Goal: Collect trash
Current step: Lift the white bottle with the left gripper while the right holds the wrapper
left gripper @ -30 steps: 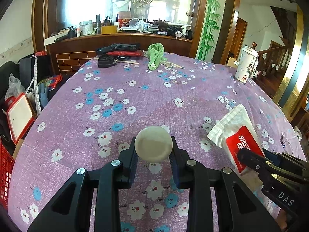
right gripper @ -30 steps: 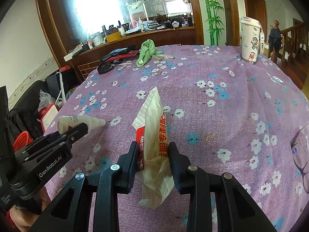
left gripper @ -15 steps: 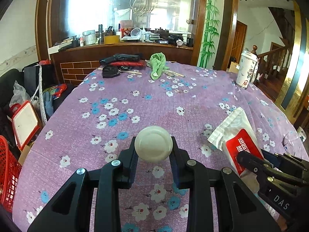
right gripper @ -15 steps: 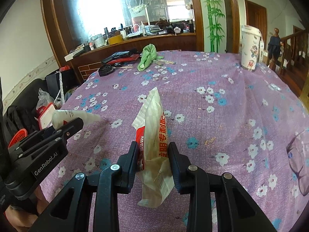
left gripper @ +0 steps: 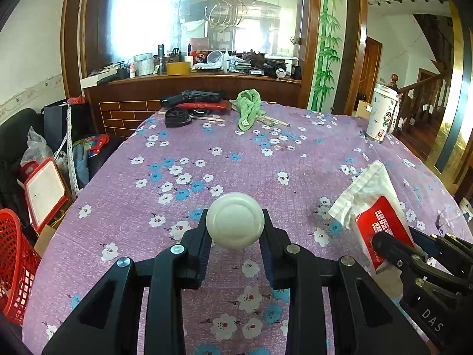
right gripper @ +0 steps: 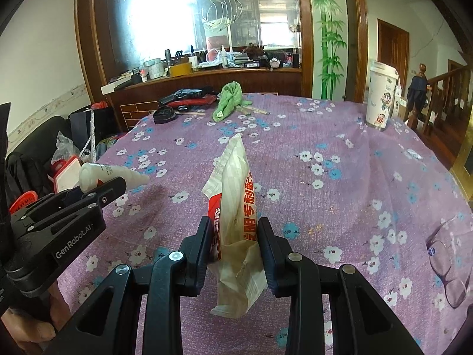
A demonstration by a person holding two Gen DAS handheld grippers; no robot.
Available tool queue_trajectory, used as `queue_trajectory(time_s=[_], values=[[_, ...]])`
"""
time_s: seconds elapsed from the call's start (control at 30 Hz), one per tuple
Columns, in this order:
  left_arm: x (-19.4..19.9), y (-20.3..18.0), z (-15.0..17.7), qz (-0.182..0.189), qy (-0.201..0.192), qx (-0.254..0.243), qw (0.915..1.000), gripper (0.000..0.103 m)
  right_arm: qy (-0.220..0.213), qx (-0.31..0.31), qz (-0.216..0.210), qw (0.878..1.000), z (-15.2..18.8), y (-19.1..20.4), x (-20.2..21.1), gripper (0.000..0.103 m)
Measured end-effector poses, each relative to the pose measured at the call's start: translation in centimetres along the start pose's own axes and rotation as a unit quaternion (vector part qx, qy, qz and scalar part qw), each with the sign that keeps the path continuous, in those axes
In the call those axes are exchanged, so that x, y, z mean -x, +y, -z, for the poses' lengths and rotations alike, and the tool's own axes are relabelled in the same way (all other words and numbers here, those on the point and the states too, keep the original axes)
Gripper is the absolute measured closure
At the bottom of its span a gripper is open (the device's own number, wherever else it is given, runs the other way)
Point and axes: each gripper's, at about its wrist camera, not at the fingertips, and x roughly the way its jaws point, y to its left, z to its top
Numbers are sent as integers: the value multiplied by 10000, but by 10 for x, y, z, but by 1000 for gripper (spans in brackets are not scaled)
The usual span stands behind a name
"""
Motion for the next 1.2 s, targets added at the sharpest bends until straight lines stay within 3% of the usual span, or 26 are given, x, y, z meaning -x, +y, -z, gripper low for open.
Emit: queue_trajectory(time_s=[1.2], values=[[13, 9, -5, -352, -420, 165, 9984, 74, -313, 275, 52, 9991, 1, 12, 13, 69]])
